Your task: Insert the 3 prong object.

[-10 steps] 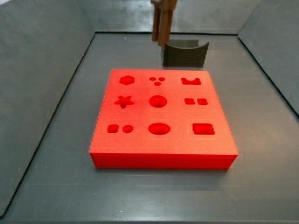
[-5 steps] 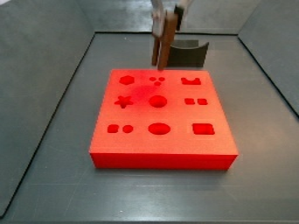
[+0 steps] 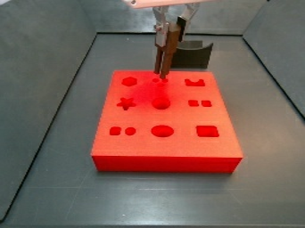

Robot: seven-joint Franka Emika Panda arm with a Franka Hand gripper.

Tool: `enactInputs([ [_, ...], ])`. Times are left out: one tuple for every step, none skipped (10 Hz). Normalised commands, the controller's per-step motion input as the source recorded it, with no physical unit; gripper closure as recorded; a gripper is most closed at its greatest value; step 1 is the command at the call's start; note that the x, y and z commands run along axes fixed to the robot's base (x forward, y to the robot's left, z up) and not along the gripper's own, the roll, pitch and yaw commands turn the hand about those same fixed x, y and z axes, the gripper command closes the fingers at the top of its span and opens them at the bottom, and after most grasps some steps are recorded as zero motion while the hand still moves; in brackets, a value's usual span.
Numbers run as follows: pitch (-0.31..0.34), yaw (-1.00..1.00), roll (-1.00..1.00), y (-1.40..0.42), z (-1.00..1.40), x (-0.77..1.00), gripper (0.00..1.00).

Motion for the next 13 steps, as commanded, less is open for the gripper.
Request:
enactInputs([
  [-0.117, 0.11, -0.02, 0.05, -0.05, -0.33, 1.0],
  [-0.194, 0.11, 0.0, 0.0, -0.16, 0.05, 1.0],
  [-0.313, 0.1, -0.01, 0.05, -0.04, 0.12, 1.0],
  [-0.387, 0.06, 0.0, 0.0, 0.0, 0.04, 1.0],
  [-0.409, 0.03, -0.01, 0.0, 0.04, 0.0, 1.0],
  [-0.237, 0.0, 0.0, 0.0, 0.17, -0.29, 1.0],
  [-0.006, 0.0, 0.0, 0.0, 0.0, 0.0, 1.0],
  [0.0, 0.0, 0.0, 0.0, -0.11, -0.01, 1.0],
  [0.0, -0.01, 0.06, 0.0, -0.29, 0.0, 1.0],
  [0.0, -0.11, 0.15, -0.02, -0.38, 0.08, 1.0],
  [0.0, -0.14, 0.18, -0.08, -0.37, 0.1, 1.0],
  [0.011, -0.2, 0.23, -0.06, -0.15, 0.18, 1.0],
  [0.003, -0.34, 0.23, 0.0, -0.04, 0.18, 1.0],
])
